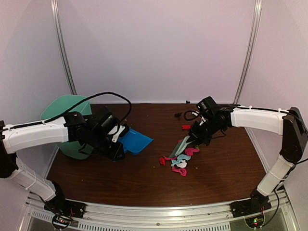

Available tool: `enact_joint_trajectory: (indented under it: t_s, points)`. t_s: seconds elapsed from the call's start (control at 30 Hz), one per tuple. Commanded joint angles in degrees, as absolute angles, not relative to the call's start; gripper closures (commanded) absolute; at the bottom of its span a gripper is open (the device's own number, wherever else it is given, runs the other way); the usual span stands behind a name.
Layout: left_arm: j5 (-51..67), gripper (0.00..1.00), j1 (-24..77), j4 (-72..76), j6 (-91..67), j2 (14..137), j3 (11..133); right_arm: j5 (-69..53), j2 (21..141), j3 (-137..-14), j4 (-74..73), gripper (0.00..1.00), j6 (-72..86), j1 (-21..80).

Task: Sweep away the paper scraps from the table
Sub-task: Sweep the paper scraps at the center of the board.

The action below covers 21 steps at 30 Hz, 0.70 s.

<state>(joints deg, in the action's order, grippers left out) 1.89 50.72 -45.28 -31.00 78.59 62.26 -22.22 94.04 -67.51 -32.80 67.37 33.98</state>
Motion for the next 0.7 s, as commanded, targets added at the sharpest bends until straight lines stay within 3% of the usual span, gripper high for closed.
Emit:
enact_joint_trajectory:
  t_s: [0.0,0.67]
  points:
    - [-1.3,1.0,53.0,-42.9,-32.6,76.6,60.4,-19.4,90.6,-68.6,-39.5,1.0,61.8,35.0]
    - [-2.8,1.0,59.8,-44.7,-28.9,76.1,58.3,-8.2,77.0,-73.6,-41.3,1.0,30.4,35.5]
